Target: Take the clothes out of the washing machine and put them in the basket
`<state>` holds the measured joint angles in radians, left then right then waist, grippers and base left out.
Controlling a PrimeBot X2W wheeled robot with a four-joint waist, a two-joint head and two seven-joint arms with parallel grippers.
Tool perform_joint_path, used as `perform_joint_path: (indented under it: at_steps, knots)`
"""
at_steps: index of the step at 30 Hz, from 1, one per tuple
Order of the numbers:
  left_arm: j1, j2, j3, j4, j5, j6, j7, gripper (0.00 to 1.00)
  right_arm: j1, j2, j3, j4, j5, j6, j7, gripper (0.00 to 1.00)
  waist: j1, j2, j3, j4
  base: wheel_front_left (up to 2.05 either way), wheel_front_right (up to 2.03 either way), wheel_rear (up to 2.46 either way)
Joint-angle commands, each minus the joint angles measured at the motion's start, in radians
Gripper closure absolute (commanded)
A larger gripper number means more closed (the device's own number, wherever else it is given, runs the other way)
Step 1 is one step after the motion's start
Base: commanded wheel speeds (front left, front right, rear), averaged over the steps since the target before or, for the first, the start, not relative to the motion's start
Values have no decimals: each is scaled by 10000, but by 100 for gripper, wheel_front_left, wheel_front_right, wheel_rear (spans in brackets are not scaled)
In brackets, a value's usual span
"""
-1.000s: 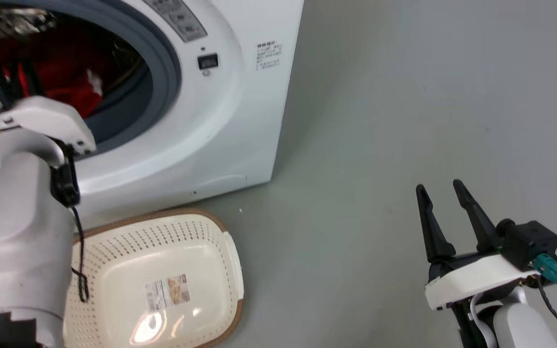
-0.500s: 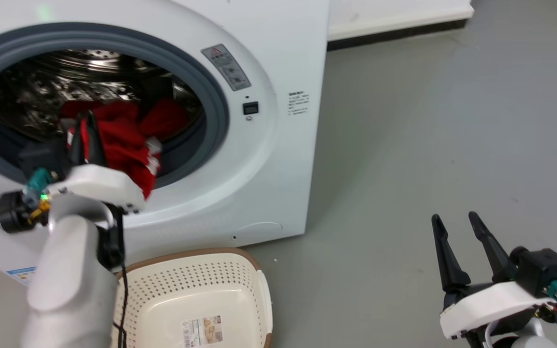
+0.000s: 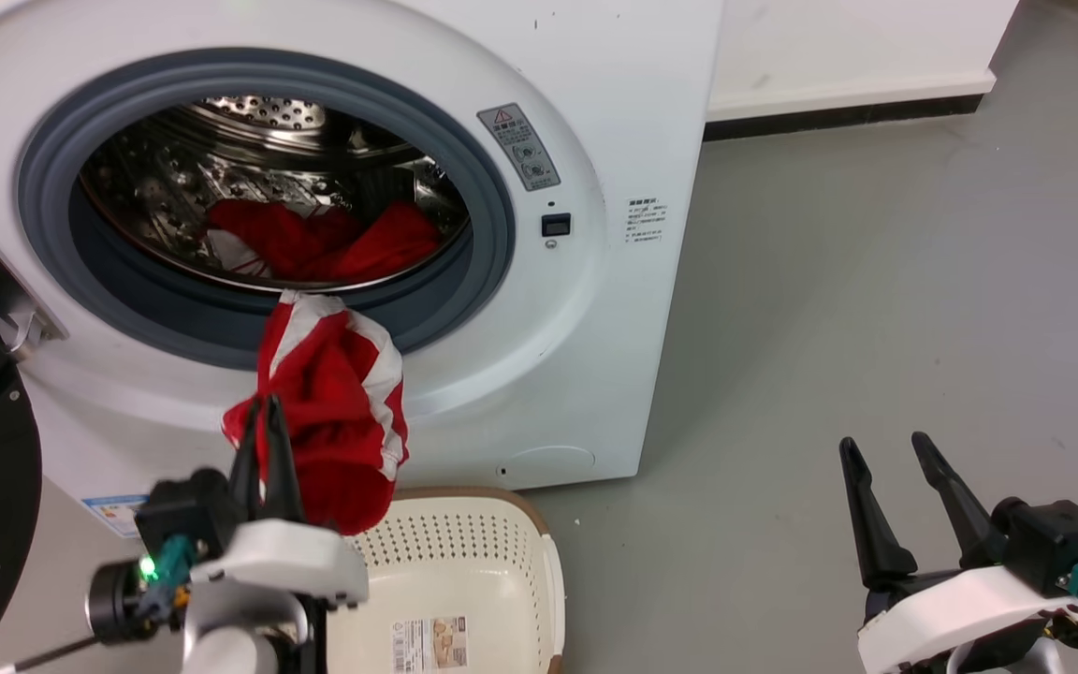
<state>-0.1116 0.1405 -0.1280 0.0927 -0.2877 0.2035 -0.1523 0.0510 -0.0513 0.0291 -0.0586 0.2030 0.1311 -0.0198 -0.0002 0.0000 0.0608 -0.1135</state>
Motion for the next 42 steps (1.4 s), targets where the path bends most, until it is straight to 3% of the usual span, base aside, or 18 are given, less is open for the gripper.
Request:
perform_joint_path:
  at_steps: [1, 8, 19, 29, 42]
  knots:
    - [179, -73, -46, -67, -29, 60, 69, 100, -20, 17, 21, -61, 25, -7, 4, 0, 2, 0, 171, 46, 0, 0, 0]
    - [697, -434, -133, 894, -420, 73, -367, 100, -459, 17, 84, -247, 44, -7, 29, 0, 2, 0, 1187, -21, 0, 0, 0]
    - [-1317, -796, -265, 4023, -710, -295, -1112, 100, -1316, -146, 67, -432, 195, -7, -111, 0, 2, 0, 3813, -391, 0, 0, 0]
    - [-3332, -756, 1006, 5762, 104, -424, -1136, 100, -2296, -534, 329, -182, 790, -7, -709, 0, 2, 0, 6336, -1037, 0, 0, 0]
    - [-5373, -395, 1777, 9440, -45, -522, -1129, 100, -2974, -715, 743, 578, 1144, -7, -1366, 0, 2, 0, 7488, -1429, 0, 0, 0]
